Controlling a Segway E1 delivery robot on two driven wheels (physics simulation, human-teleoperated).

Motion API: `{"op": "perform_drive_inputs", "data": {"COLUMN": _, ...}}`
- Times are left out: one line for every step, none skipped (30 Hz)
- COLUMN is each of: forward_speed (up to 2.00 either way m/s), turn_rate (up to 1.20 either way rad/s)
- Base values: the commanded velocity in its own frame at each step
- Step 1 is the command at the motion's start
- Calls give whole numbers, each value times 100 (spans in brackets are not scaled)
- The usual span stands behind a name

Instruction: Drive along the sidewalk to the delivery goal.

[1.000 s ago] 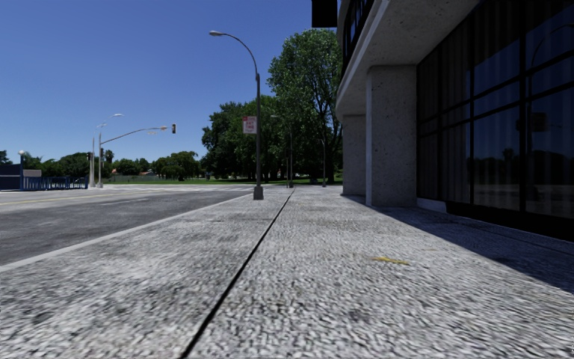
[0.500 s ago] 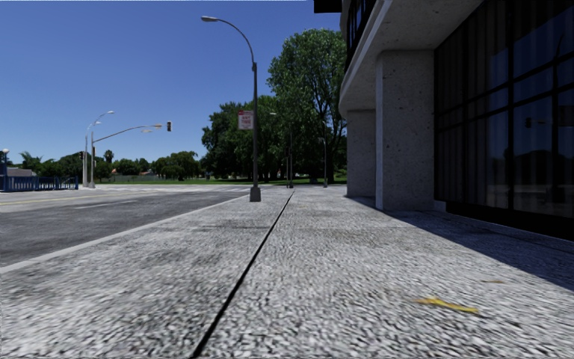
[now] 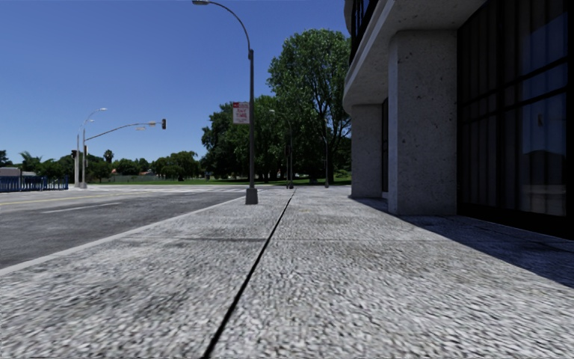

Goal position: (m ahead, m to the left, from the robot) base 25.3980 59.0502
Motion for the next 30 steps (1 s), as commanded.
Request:
{"op": "perform_drive_inputs", "data": {"forward_speed": 200, "turn_rate": 0}}
{"op": "perform_drive_inputs", "data": {"forward_speed": 200, "turn_rate": 0}}
{"op": "perform_drive_inputs", "data": {"forward_speed": 200, "turn_rate": 0}}
{"op": "perform_drive_inputs", "data": {"forward_speed": 200, "turn_rate": 0}}
{"op": "perform_drive_inputs", "data": {"forward_speed": 200, "turn_rate": 0}}
{"op": "perform_drive_inputs", "data": {"forward_speed": 200, "turn_rate": 0}}
{"op": "perform_drive_inputs", "data": {"forward_speed": 200, "turn_rate": 0}}
{"op": "perform_drive_inputs", "data": {"forward_speed": 200, "turn_rate": 0}}
{"op": "perform_drive_inputs", "data": {"forward_speed": 200, "turn_rate": 0}}
{"op": "perform_drive_inputs", "data": {"forward_speed": 200, "turn_rate": 0}}
{"op": "perform_drive_inputs", "data": {"forward_speed": 200, "turn_rate": 0}}
{"op": "perform_drive_inputs", "data": {"forward_speed": 200, "turn_rate": 0}}
{"op": "perform_drive_inputs", "data": {"forward_speed": 200, "turn_rate": 0}}
{"op": "perform_drive_inputs", "data": {"forward_speed": 200, "turn_rate": 0}}
{"op": "perform_drive_inputs", "data": {"forward_speed": 200, "turn_rate": 0}}
{"op": "perform_drive_inputs", "data": {"forward_speed": 200, "turn_rate": 0}}
{"op": "perform_drive_inputs", "data": {"forward_speed": 200, "turn_rate": 0}}
{"op": "perform_drive_inputs", "data": {"forward_speed": 200, "turn_rate": 0}}
{"op": "perform_drive_inputs", "data": {"forward_speed": 200, "turn_rate": 0}}
{"op": "perform_drive_inputs", "data": {"forward_speed": 200, "turn_rate": 0}}
{"op": "perform_drive_inputs", "data": {"forward_speed": 200, "turn_rate": 0}}
{"op": "perform_drive_inputs", "data": {"forward_speed": 200, "turn_rate": 0}}
{"op": "perform_drive_inputs", "data": {"forward_speed": 200, "turn_rate": 0}}
{"op": "perform_drive_inputs", "data": {"forward_speed": 200, "turn_rate": 0}}
{"op": "perform_drive_inputs", "data": {"forward_speed": 200, "turn_rate": 0}}
{"op": "perform_drive_inputs", "data": {"forward_speed": 200, "turn_rate": 0}}
{"op": "perform_drive_inputs", "data": {"forward_speed": 200, "turn_rate": 0}}
{"op": "perform_drive_inputs", "data": {"forward_speed": 200, "turn_rate": 0}}
{"op": "perform_drive_inputs", "data": {"forward_speed": 200, "turn_rate": 0}}
{"op": "perform_drive_inputs", "data": {"forward_speed": 200, "turn_rate": 0}}
